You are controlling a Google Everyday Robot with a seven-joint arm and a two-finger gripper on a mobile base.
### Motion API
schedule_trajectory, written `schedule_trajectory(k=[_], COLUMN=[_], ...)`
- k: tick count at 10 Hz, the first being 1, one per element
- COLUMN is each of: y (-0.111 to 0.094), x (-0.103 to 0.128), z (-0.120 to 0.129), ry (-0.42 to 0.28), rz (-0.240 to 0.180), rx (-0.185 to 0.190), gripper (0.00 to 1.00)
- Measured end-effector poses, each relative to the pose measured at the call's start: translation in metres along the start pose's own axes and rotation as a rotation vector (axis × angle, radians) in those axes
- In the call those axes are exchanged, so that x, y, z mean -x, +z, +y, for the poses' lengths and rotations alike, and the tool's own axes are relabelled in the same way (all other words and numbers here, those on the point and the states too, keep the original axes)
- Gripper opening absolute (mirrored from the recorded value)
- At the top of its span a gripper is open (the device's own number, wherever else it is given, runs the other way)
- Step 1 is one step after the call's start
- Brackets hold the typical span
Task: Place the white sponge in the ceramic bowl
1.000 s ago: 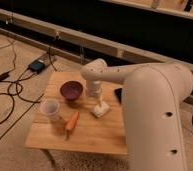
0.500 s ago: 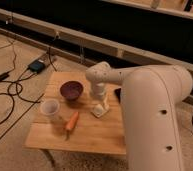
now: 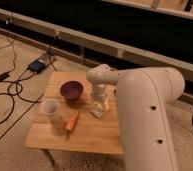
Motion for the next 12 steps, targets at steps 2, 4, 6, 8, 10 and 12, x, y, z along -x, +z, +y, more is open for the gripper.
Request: schedule_trajectory(k=[2,4,6,8,10,12], y=[0.005,0.008,0.011,0.012,0.004,-0.019], x=[0.004,0.005,0.004,0.002,0.005,0.013], z=[-0.001,-0.005,-0.008,-0.007,0.0,0.01], ry=[-0.005,-0.006,-0.008,-0.011,-0.011,-0.018], rz=[-0.005,-0.007,-0.003,-0.001,-0.018,-0.068], rx=[0.007,0.005,0.0,0.001,0.034,0.083], gripper=[0.65,0.65,0.64,0.47,0.28,0.08])
